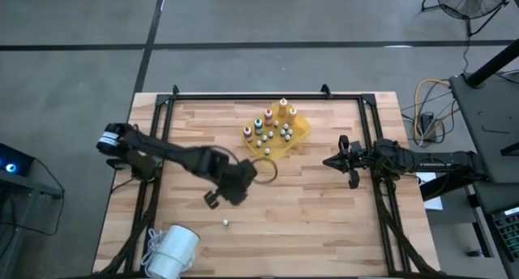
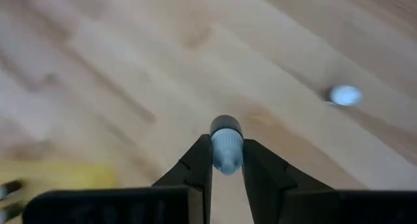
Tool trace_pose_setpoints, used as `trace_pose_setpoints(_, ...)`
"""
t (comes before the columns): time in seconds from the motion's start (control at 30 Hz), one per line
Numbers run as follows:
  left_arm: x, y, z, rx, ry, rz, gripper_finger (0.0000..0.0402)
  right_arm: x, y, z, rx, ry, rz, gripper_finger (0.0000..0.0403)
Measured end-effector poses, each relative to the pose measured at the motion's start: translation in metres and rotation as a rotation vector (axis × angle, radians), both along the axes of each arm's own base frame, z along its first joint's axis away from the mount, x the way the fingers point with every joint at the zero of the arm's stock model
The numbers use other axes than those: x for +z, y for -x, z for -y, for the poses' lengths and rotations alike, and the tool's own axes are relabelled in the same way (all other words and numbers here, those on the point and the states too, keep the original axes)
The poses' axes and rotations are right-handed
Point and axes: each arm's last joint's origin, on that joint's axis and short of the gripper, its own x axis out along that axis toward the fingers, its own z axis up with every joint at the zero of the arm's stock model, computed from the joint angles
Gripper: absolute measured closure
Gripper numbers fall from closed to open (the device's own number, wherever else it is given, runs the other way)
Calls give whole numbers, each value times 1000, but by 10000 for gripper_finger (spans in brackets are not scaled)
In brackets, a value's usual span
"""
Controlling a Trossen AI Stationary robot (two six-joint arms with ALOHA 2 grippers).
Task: Pick & Place food coloring
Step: Put the small green food coloring bottle into the yellow bin
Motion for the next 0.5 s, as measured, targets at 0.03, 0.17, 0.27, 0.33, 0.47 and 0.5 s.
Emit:
trace_pose_setpoints(0.03,6,-3,-5,18,3,13,358,0,0,0,0,0,0,394)
trace_pose_setpoints(0.17,25,-10,-27,85,11,59,358,0,0,0,1,0,0,394)
trace_pose_setpoints(0.27,34,-14,-42,126,12,85,358,0,0,0,0,0,0,394)
trace_pose_setpoints(0.33,39,-16,-53,155,15,103,358,0,0,0,1,0,0,394)
trace_pose_setpoints(0.47,44,-18,-73,216,15,117,358,0,0,0,0,0,0,394)
trace_pose_setpoints(0.5,44,-18,-78,230,14,120,358,0,0,0,0,0,0,394)
